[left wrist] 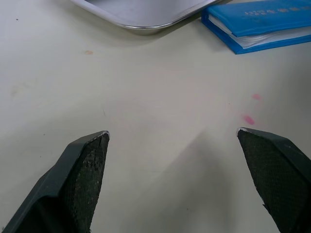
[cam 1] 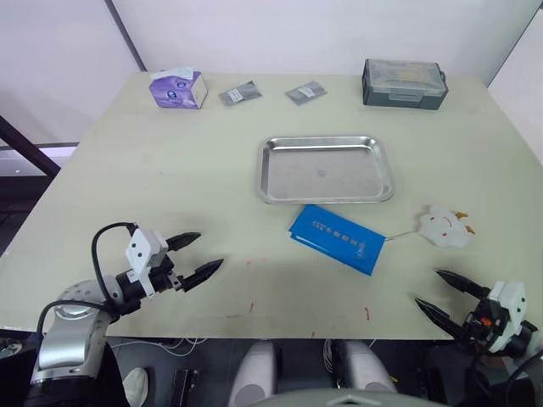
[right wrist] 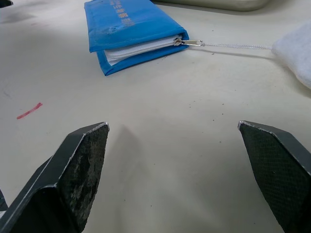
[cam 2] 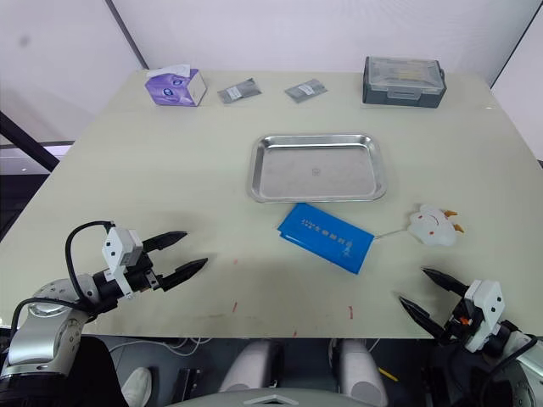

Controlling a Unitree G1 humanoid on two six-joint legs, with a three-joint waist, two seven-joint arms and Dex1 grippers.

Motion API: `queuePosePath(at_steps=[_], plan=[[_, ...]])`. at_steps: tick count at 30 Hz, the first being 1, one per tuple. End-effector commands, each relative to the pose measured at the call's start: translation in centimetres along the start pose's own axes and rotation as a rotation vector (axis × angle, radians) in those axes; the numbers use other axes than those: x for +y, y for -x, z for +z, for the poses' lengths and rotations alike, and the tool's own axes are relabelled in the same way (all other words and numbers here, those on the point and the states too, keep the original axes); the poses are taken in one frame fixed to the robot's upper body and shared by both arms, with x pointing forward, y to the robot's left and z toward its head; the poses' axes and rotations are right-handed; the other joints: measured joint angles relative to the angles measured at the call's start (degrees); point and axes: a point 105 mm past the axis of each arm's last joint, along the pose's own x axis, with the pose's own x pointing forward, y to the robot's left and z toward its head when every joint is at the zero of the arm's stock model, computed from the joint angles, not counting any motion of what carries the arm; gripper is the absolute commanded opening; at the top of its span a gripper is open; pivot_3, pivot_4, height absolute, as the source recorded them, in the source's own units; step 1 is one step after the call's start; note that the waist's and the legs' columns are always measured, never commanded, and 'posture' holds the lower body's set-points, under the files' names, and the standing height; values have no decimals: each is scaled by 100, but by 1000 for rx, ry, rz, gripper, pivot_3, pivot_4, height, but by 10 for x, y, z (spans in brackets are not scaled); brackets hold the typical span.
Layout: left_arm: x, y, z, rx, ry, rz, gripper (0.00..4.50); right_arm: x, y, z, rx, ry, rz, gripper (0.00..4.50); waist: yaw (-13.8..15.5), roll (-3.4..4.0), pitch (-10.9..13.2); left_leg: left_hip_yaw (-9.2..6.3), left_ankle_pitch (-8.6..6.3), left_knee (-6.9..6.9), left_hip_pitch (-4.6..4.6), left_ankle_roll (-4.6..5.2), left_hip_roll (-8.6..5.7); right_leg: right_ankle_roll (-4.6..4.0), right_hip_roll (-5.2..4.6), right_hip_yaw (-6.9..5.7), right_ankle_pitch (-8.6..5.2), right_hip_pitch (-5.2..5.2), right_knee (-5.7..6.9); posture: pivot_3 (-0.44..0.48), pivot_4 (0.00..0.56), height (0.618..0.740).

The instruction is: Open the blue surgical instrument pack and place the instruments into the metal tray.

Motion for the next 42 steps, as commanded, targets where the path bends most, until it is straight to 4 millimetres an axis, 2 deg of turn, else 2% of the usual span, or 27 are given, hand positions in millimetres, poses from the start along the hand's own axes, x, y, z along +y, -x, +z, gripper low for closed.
queuePosePath(at_steps=[1, 8, 15, 20, 26, 29, 31, 32, 38, 40, 42], plan=[[2, 2, 6, -9, -25, 4, 4455, -5, 4, 16, -23, 50, -12, 4500, 0, 0, 0, 0, 0, 0, 0, 0, 0, 0, 0, 0, 0, 0, 0, 0, 150, 734], [-1, 3, 6, -42, 1, 23, 4455, -11, 3, 25, -22, 70, -14, 4500, -3, 2, 1, 1, 0, 0, -1, 0, -1, 0, 0, 1, 0, 0, -1, 0, 150, 734], [-6, 6, 6, -63, 27, 15, 4455, -13, 1, 29, -21, 76, -2, 4500, 2, 2, 1, 0, 0, 0, -1, 0, 0, 0, -1, 1, 0, 0, 0, 0, 150, 734], [-11, 5, 7, -58, 107, -42, 4455, -11, 2, 26, 14, 65, 13, 4500, -1, 2, 1, 1, 0, 0, -1, 0, 0, 0, -1, 1, 0, 0, -1, 0, 150, 734], [-2, -10, 16, -49, 78, -95, 4455, -2, -10, 27, 51, 83, 33, 4500, 6, 2, 1, -1, 0, 3, -2, 0, -2, 0, 2, -3, 0, 0, 0, 0, 150, 734], [1, -18, 20, -53, 71, -142, 3771, -1, -15, 31, 44, 92, 34, 4500, -4, 2, 1, 3, 0, 3, -2, 0, -3, 0, 2, 1, 0, 0, -1, 0, 150, 734], [3, -26, 23, -58, 60, -179, 3087, -1, -19, 33, 45, 97, 40, 3975, -6, 2, 1, 4, 0, 3, -2, 0, -3, 1, 2, 1, 0, 0, -1, 0, 150, 734], [3, -30, 25, -60, 57, -205, 2962, 0, -21, 35, 47, 97, 48, 3889, 0, 2, 1, 4, 0, 4, -2, 0, -3, 1, 2, 1, 0, 0, 0, 0, 150, 734], [3, -64, 33, -54, 5, -352, 110, 4, -39, 38, 63, 114, 82, 931, 3, 1, 1, 17, 1, 10, -5, 0, -6, 1, 4, -9, 1, 0, 4, 0, 150, 734], [3, -76, 35, -54, -11, -390, 0, 5, -44, 37, 73, 123, 88, 53, 4, 0, 1, 23, 1, 11, -6, 0, -7, 2, 4, -10, 1, 0, 4, 0, 150, 734], [2, -89, 38, -57, -27, -431, 0, 6, -51, 37, 81, 131, 91, 53, -3, -2, 2, 26, 1, 11, -8, 0, -7, 2, 5, -10, 1, -1, 3, 0, 150, 734]])
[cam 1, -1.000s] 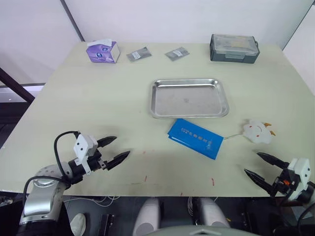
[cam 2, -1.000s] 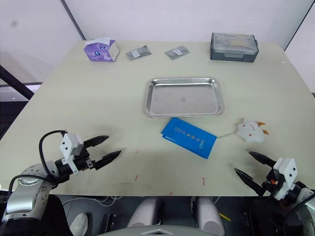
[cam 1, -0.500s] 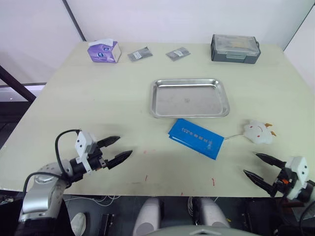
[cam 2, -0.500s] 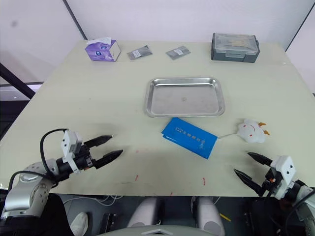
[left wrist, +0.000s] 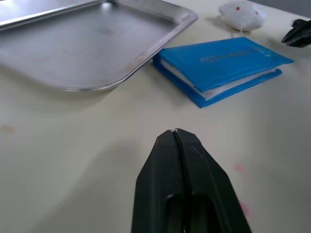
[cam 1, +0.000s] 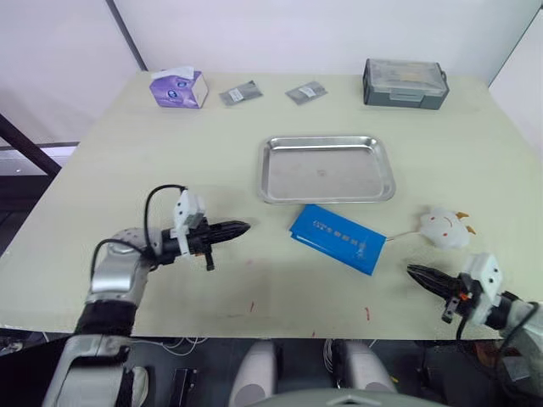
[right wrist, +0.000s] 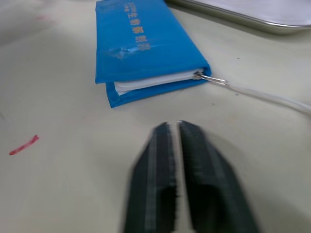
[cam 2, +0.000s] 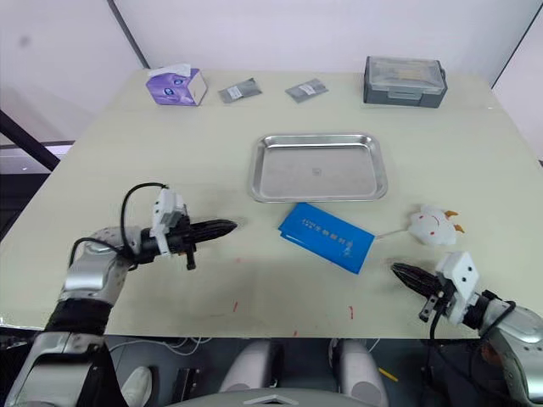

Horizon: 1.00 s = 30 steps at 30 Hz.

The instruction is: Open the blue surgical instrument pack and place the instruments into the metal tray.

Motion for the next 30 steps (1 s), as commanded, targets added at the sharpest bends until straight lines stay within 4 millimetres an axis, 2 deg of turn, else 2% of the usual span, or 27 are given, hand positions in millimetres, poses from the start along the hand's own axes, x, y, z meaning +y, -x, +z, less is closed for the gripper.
queuePosePath(at_steps=[1, 6, 9, 16, 24, 30], plan=[[4, -16, 5, 2, -42, -68, 0, 0, -10, 7, 4, 44, 7, 53, -9, -1, 1, -1, 0, 0, -1, 0, 0, 0, 1, 0, 0, -1, 0, 0, 150, 734], [8, -37, 5, 15, -59, -140, 0, -3, -19, 5, 35, 60, -6, 53, -15, -3, 1, 2, 0, 5, -4, 0, 0, 1, 2, 3, 0, -2, 0, 0, 150, 734], [10, -57, 10, 2, -70, -174, 0, -4, -25, 4, 52, 69, -14, 53, -8, -4, 2, 2, 0, 7, -6, 0, -1, 1, 2, 3, 1, -5, 2, 0, 150, 734], [12, -86, 13, -21, -87, -166, 0, -4, -33, 5, 45, 84, -36, 53, -6, -6, 3, -2, 0, 9, -9, 1, -2, 1, 2, -2, 1, -6, 2, 0, 150, 734], [0, -98, 7, -39, -88, -202, 0, -5, -45, 14, 3, 84, -50, 53, -9, -6, 3, -4, 1, 9, -9, 1, -2, 2, 3, -1, 1, -6, 5, 0, 150, 734], [-11, -96, 8, -51, -75, -254, 0, -2, -52, 20, -17, 86, -7, 53, -14, -6, 3, -4, 1, 10, -9, 1, -2, 2, 2, -1, 1, -6, 4, 0, 150, 734]])
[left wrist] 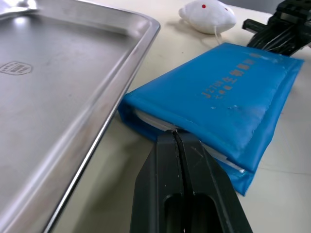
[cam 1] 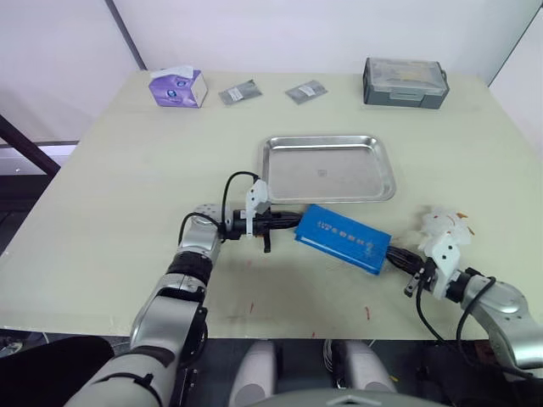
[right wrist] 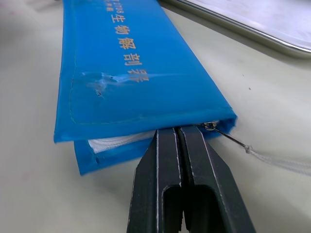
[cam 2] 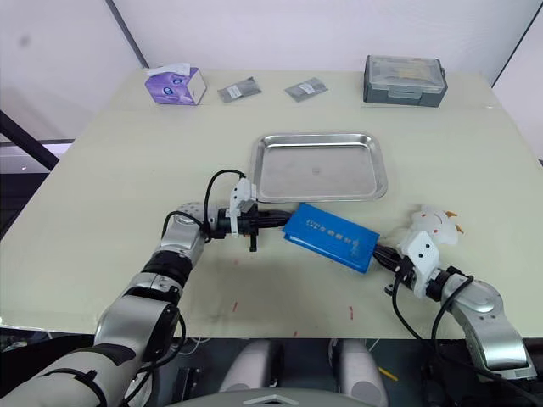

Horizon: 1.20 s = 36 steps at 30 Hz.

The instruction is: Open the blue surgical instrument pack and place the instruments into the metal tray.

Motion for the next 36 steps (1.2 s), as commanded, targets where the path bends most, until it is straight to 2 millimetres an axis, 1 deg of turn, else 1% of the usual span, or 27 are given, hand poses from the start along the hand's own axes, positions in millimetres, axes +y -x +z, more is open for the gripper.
queuePosePath(at_steps=[1, 4, 9, 14, 16, 20, 24, 28, 32, 36], plan=[[-11, -2, 5, -17, -8, -58, 0, 5, -4, 11, -38, 15, 42, 53, -3, 0, 0, 0, 0, 0, 1, 0, 0, 0, 0, 1, 0, 0, 1, 0, 150, 734], [-18, 2, 6, -14, -6, -71, 0, 8, -7, 12, -41, 18, 76, 53, -17, 0, 0, -1, 0, 0, 2, 0, 1, 0, 1, 1, 0, 0, 1, 0, 150, 734], [-31, 15, 5, -3, 11, -73, 0, 13, -16, 15, -45, 34, 134, 53, -39, 1, 0, -12, 0, 0, 3, 0, 3, 0, 2, 3, 0, 0, 3, 0, 150, 734], [-48, 31, 1, 22, 38, -58, 0, 15, -28, 21, -56, 54, 182, 53, -48, 2, 0, -29, 0, 0, 4, 0, 3, -1, 2, 5, 0, 0, 4, 0, 150, 734], [-53, 42, 1, 34, 47, -34, 0, 21, -34, 23, -60, 60, 221, 53, -46, 2, 0, -31, 0, 0, 4, 0, 4, -1, 1, 3, 0, 0, 4, 0, 150, 734], [-59, 56, -1, 51, 63, 10, 0, 31, -40, 25, -65, 66, 265, 53, -31, 2, 1, -32, 0, 0, 4, 0, 5, -1, 1, 3, 0, 0, 3, 0, 150, 734], [-58, 65, -8, 71, 76, 61, 0, 34, -44, 23, -56, 87, 279, 53, -6, 3, 1, -30, 0, 0, 4, 0, 5, -1, 0, 4, 0, -1, 2, 0, 150, 734], [-52, 68, -13, 87, 71, 112, 0, 33, -37, 17, -24, 91, 285, 53, -4, 3, 1, -31, 0, 0, 4, 0, 5, -1, 0, 3, 0, -1, 1, 0, 150, 734], [-47, 73, -21, 129, 50, 150, 0, 25, -28, 14, -1, 98, 249, 53, 1, 3, 1, -30, 0, 0, 3, 0, 5, -1, 0, 3, 0, -1, 0, 0, 150, 734], [-52, 81, -18, 123, 69, 114, 0, 21, -15, 11, 13, 92, 238, 53, -1, 3, 1, -30, -1, -1, 3, 0, 5, -1, 0, 3, 0, 0, 0, 0, 150, 734]])
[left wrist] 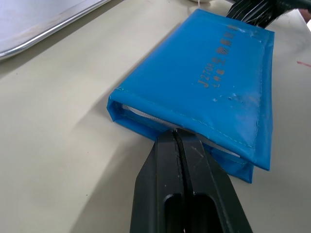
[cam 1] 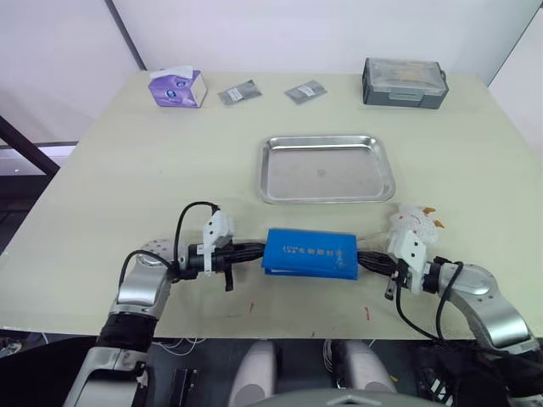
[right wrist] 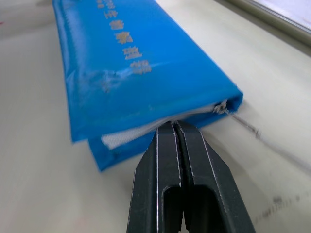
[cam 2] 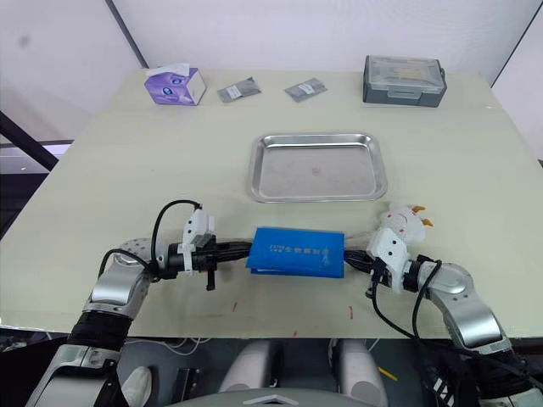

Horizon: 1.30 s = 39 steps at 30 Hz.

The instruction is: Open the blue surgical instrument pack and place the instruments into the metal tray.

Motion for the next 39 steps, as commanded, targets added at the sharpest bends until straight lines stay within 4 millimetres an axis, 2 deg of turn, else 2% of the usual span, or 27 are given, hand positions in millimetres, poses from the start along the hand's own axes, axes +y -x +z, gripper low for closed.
queuePosePath(at_steps=[1, 4, 10, 13, 15, 16, 18, 20, 22, 25, 28, 39], plan=[[-3, 12, 5, -4, -7, -23, 0, -4, 14, 6, -14, 23, -19, 53, -4, 0, 0, 0, 0, 0, 0, 0, 0, 0, 0, 0, 0, 0, 0, 0, 150, 734], [-6, 17, 4, 2, -4, -41, 0, -5, 20, 4, -8, 25, -27, 53, -6, 0, 0, 1, 0, -1, 2, 0, 0, 0, 0, 2, 0, 0, -1, 0, 150, 734], [-8, 40, 10, 8, -18, -51, 0, -4, 34, 9, -41, 42, -27, 53, -1, 1, 1, 0, 0, -2, -1, 0, 1, -1, 0, 0, -1, -1, -2, 0, 150, 734], [-9, 52, 26, -15, -93, -85, 872, 1, 37, 17, -94, 115, 8, 918, -6, 1, 2, 1, 0, -2, 1, 0, 1, 0, 0, 0, 0, 0, -2, 0, 150, 734], [-15, 55, 36, -11, -150, -149, 1691, 6, 37, 18, -111, 146, 51, 1750, -4, 2, 2, 2, 0, -2, 1, 0, 2, -1, 1, -1, -1, 0, -2, 0, 150, 734], [-18, 56, 40, -8, -169, -177, 2330, 7, 38, 18, -116, 163, 64, 2389, -2, 2, 2, 3, 0, -2, 1, 0, 2, -1, 1, -1, -1, 0, -2, 0, 150, 734], [-23, 57, 47, -9, -187, -224, 2841, 8, 38, 19, -129, 207, 82, 3013, -1, 2, 2, 5, 0, -2, 0, 0, 2, 0, 0, -1, -1, 0, -3, 0, 150, 734], [-28, 58, 53, 8, -229, -280, 3721, 6, 36, 24, -160, 310, 91, 3960, -7, 0, 6, 5, 0, -2, 0, 0, 2, 0, 0, 0, -1, 0, -3, 0, 150, 734], [-31, 58, 58, 13, -250, -309, 4411, 5, 33, 24, -159, 406, 108, 4500, -20, 3, 8, 9, 0, -2, 3, 0, 2, 0, 2, 3, -1, 0, -2, 0, 150, 734], [-33, 57, 63, 11, -267, -335, 4411, 4, 28, 19, -138, 576, 146, 4500, -22, 3, 12, 16, 0, -2, 4, 0, 4, -1, 5, 2, -1, 0, -1, 0, 150, 734], [-36, 55, 66, 12, -276, -358, 4411, 2, 21, 20, -154, 675, 168, 4500, -15, 4, 16, 27, 0, -2, 3, 0, 3, -1, 3, 3, -1, -1, -2, 0, 150, 734], [-43, 51, 70, -22, -279, -393, 4411, 2, -2, 31, -232, 803, 212, 4500, -19, 3, 25, 41, 0, -2, 4, 0, 6, -1, 2, 8, 0, -2, 1, 0, 150, 734]])
